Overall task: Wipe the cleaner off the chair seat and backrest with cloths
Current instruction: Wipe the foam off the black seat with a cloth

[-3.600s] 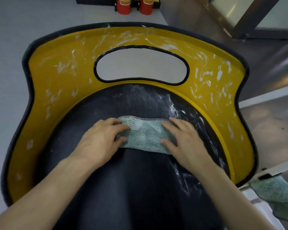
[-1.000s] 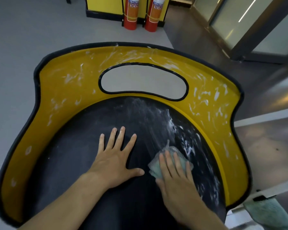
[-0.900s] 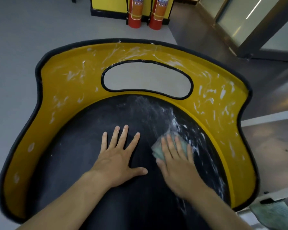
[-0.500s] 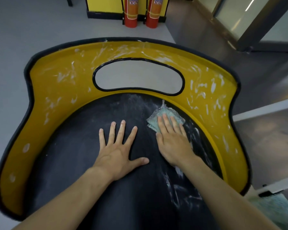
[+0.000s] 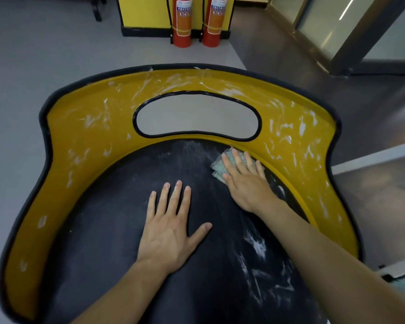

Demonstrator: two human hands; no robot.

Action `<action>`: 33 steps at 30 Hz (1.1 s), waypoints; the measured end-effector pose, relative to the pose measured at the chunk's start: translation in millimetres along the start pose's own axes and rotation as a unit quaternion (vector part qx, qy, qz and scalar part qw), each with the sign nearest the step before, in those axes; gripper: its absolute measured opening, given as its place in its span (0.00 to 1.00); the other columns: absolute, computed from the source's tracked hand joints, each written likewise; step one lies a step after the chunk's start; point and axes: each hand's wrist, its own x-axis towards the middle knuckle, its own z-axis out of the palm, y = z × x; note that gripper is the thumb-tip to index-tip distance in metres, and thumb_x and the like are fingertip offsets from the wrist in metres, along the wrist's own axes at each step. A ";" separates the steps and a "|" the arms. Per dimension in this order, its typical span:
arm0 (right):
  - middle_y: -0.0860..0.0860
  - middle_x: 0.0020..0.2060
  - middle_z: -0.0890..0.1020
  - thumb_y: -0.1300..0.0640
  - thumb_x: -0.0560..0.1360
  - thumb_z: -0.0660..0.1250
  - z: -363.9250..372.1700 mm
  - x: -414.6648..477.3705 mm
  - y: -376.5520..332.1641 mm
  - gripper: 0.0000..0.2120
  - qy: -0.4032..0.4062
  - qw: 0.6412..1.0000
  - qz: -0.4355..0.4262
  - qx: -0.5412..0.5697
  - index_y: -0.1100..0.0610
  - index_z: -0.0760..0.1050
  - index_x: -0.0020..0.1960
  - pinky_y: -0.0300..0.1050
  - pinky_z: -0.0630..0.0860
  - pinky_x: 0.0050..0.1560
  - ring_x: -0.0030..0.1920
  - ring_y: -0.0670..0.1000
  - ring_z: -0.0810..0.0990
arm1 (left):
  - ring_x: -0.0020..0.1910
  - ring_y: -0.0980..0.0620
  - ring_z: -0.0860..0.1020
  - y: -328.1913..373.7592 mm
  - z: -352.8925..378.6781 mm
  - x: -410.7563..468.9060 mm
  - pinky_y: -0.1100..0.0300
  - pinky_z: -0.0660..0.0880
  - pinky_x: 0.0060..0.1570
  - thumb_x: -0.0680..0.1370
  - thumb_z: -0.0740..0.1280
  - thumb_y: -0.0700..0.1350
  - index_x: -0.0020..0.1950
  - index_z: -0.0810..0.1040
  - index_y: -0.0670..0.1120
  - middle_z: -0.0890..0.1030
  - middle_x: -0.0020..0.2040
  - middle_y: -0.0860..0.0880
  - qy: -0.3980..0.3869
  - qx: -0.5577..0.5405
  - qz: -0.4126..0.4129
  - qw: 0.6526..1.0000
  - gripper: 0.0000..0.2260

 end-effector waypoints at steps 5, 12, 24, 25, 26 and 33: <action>0.47 0.82 0.45 0.43 0.85 0.40 3.9 -32.8 -2.8 0.27 0.036 0.999 0.015 0.001 0.45 0.40 0.82 0.54 0.46 0.79 0.81 0.52 0.43 | 0.82 0.43 0.47 -2.1 2.3 1.4 0.39 0.49 0.78 0.80 0.44 0.73 0.83 0.54 0.47 0.53 0.83 0.45 -0.009 0.010 0.003 1.000 0.40; 0.46 0.82 0.44 0.40 0.84 0.37 -12.2 -67.2 -0.7 0.27 0.007 0.999 0.017 -0.033 0.44 0.41 0.82 0.57 0.41 0.80 0.81 0.52 0.41 | 0.82 0.42 0.50 -2.3 4.2 2.5 0.38 0.53 0.77 0.80 0.45 0.72 0.82 0.57 0.46 0.56 0.82 0.44 -0.018 0.016 0.005 1.000 0.40; 0.47 0.81 0.39 0.40 0.82 0.35 17.1 -75.5 -2.9 0.30 0.033 0.999 0.018 0.013 0.46 0.38 0.82 0.56 0.43 0.80 0.80 0.51 0.36 | 0.82 0.42 0.50 -3.5 5.1 3.5 0.37 0.53 0.77 0.80 0.46 0.72 0.82 0.57 0.46 0.56 0.82 0.44 -0.018 0.022 0.009 1.000 0.39; 0.46 0.81 0.36 0.39 0.82 0.34 20.5 -93.9 -6.5 0.30 0.023 0.999 0.020 0.015 0.45 0.35 0.81 0.55 0.40 0.80 0.79 0.49 0.32 | 0.82 0.42 0.50 -3.5 5.1 3.7 0.37 0.54 0.77 0.80 0.46 0.72 0.82 0.57 0.46 0.56 0.82 0.44 -0.020 0.020 0.011 1.000 0.39; 0.45 0.79 0.32 0.39 0.81 0.32 23.5 -106.4 -8.6 0.29 0.005 1.000 0.025 0.012 0.44 0.31 0.80 0.55 0.37 0.79 0.78 0.48 0.28 | 0.81 0.41 0.51 -3.5 5.1 3.8 0.37 0.54 0.77 0.80 0.46 0.72 0.82 0.57 0.46 0.56 0.82 0.44 -0.019 0.019 0.011 1.000 0.39; 0.48 0.80 0.33 0.42 0.83 0.34 19.7 -38.4 -2.8 0.28 0.034 0.998 0.057 -0.001 0.45 0.31 0.80 0.59 0.34 0.78 0.79 0.54 0.29 | 0.82 0.42 0.50 -2.9 5.7 3.1 0.37 0.53 0.77 0.80 0.46 0.71 0.82 0.57 0.47 0.56 0.82 0.44 -0.008 0.020 0.006 1.000 0.39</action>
